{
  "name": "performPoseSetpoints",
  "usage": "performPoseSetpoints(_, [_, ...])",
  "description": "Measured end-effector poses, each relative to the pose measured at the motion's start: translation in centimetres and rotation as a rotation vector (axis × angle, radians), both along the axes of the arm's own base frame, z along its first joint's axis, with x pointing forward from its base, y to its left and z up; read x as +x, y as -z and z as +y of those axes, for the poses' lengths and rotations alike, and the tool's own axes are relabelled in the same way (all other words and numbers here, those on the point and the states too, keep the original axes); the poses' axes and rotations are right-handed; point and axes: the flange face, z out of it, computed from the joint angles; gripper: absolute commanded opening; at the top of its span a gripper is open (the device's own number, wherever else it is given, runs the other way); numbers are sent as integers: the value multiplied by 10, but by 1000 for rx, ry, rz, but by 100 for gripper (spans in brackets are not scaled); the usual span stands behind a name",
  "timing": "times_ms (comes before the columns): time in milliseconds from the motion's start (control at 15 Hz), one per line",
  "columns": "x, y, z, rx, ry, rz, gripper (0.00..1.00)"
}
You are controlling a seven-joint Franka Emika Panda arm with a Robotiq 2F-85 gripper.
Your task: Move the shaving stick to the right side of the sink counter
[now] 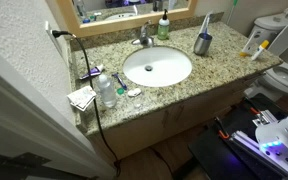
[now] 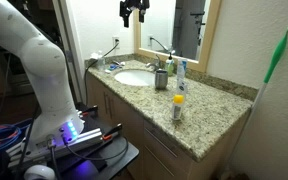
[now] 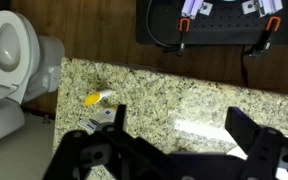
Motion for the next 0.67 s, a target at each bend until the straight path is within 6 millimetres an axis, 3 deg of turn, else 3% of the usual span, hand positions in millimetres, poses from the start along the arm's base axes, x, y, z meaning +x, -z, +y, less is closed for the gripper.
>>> performPoseSetpoints(200, [2,1,2,-2,-6,3,100])
performPoseSetpoints(333, [21,2,18,-4,-84,-13,100])
performPoseSetpoints(667, [109,-15,118,10,-348,-176,100])
